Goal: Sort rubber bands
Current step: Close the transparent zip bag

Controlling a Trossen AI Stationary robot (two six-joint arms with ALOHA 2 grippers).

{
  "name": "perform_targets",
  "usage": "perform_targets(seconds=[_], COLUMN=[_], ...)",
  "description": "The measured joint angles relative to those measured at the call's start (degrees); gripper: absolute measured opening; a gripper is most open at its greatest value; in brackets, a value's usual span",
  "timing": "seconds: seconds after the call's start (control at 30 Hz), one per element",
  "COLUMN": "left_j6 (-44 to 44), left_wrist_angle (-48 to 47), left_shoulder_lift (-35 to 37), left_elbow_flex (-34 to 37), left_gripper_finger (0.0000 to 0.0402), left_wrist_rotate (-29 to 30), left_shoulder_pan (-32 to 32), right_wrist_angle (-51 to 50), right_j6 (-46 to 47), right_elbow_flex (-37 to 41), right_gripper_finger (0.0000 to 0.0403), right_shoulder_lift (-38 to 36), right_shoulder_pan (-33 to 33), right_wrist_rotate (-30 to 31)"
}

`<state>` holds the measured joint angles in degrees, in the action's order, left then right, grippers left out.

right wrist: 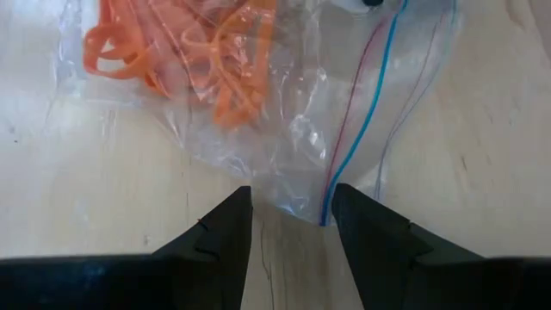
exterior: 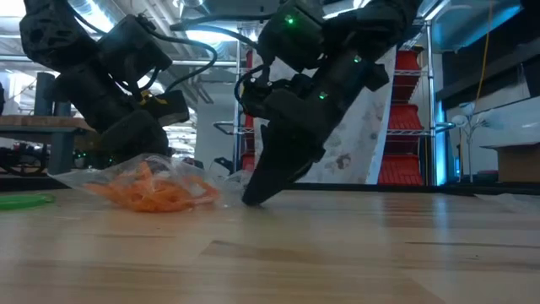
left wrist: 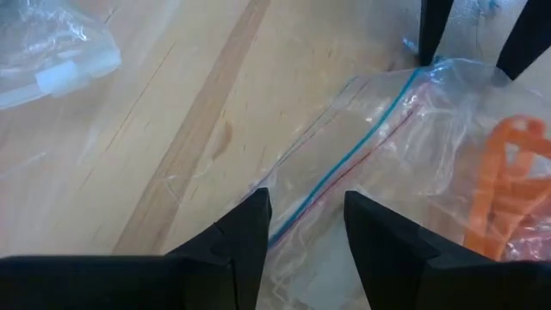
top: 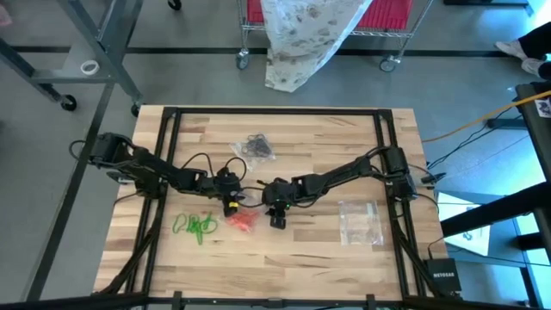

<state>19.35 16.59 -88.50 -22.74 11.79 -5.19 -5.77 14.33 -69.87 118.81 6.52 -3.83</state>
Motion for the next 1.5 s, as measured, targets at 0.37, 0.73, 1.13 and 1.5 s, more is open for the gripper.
perform_targets(seconds=[0.37,0.73,1.13,1.5], left_j6=[2.8,-6.6,-10.8,-8.5], left_wrist_angle=[-14.8,6.7,22.3,21.3], left_shoulder_lift=[15.9,2.8,-10.8,-14.9], left_elbow_flex=[-4.3,-4.5,-5.6,-6.9], left_gripper_finger=[0.0148,0.0128,0.0006,0.0001], left_wrist_rotate=[-2.5,-5.1,-13.0,-14.9], left_shoulder_pan=[-0.1,-0.1,0.9,2.2], right_wrist_angle=[-0.2,2.8,3.2,3.0], right_j6=[0.3,0.5,0.6,0.6], right_elbow_flex=[0.1,0.3,0.3,0.3], right_gripper_finger=[0.0163,0.0163,0.0163,0.0163], right_shoulder_lift=[0.1,0.4,0.4,0.4], right_shoulder_pan=[0.3,0.4,0.4,0.4], right_wrist_rotate=[-0.2,1.5,3.1,3.4])
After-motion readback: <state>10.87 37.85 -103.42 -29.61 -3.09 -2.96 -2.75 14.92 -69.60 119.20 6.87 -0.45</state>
